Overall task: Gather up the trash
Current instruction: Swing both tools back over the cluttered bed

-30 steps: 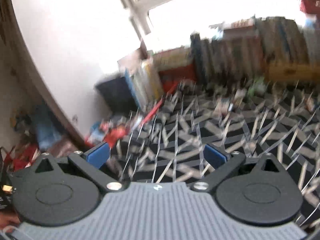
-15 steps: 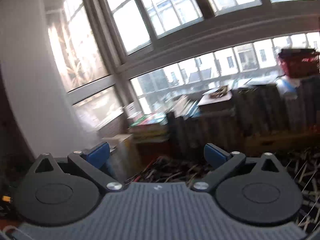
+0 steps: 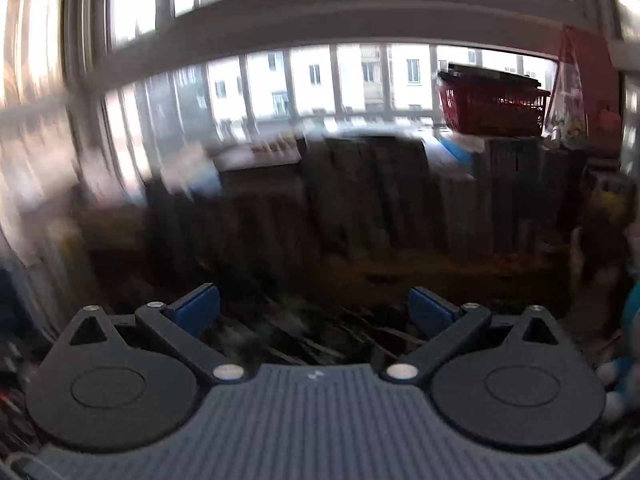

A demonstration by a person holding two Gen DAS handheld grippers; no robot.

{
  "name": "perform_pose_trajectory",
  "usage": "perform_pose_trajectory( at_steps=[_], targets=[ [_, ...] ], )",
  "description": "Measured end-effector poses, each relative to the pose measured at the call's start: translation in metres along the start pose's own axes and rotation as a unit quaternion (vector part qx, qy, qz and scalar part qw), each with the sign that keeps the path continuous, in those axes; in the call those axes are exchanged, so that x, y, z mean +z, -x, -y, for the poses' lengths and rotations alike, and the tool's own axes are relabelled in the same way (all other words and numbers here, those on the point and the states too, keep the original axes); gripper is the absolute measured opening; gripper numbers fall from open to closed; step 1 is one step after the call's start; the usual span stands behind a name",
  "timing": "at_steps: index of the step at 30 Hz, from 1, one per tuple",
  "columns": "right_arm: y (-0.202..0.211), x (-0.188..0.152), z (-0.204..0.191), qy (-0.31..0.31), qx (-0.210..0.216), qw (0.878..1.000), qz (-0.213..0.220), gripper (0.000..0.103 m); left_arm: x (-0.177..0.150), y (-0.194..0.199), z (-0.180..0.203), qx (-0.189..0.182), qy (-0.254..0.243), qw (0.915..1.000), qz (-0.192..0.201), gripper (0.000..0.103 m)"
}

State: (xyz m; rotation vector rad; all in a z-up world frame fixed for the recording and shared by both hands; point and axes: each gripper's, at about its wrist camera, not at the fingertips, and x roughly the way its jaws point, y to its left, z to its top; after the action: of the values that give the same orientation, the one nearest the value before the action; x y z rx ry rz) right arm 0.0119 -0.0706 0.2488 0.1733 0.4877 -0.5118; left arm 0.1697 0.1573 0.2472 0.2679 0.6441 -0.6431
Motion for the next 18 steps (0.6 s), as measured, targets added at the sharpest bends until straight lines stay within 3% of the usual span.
perform_pose_trajectory(
  at_steps=[5, 8, 12, 15, 18],
  targets=[
    [-0.039, -0.042, -0.032, 0.127, -0.049, 0.99, 0.028, 0.103, -0.015, -0.084, -0.003, -0.002, 0.025, 0.9971, -0.072, 0.092],
    [-0.064, -0.061, -0.052, 0.175, -0.001, 0.985, 0.007, 0.103, -0.024, -0.128, -0.005, 0.004, 0.03, 0.9948, -0.097, 0.092],
    [-0.098, -0.078, -0.067, 0.142, 0.045, 0.989, -0.023, 0.103, -0.032, -0.179, -0.004, 0.007, 0.036, 0.9927, -0.115, 0.092],
    [-0.123, -0.087, -0.078, 0.157, 0.085, 0.983, -0.051, 0.103, -0.037, -0.209, -0.003, 0.003, 0.054, 0.991, -0.123, 0.092],
    [-0.13, -0.088, -0.075, 0.151, 0.111, 0.981, -0.051, 0.103, -0.042, -0.231, -0.001, 0.027, 0.039, 0.9915, -0.121, 0.092]
  ],
)
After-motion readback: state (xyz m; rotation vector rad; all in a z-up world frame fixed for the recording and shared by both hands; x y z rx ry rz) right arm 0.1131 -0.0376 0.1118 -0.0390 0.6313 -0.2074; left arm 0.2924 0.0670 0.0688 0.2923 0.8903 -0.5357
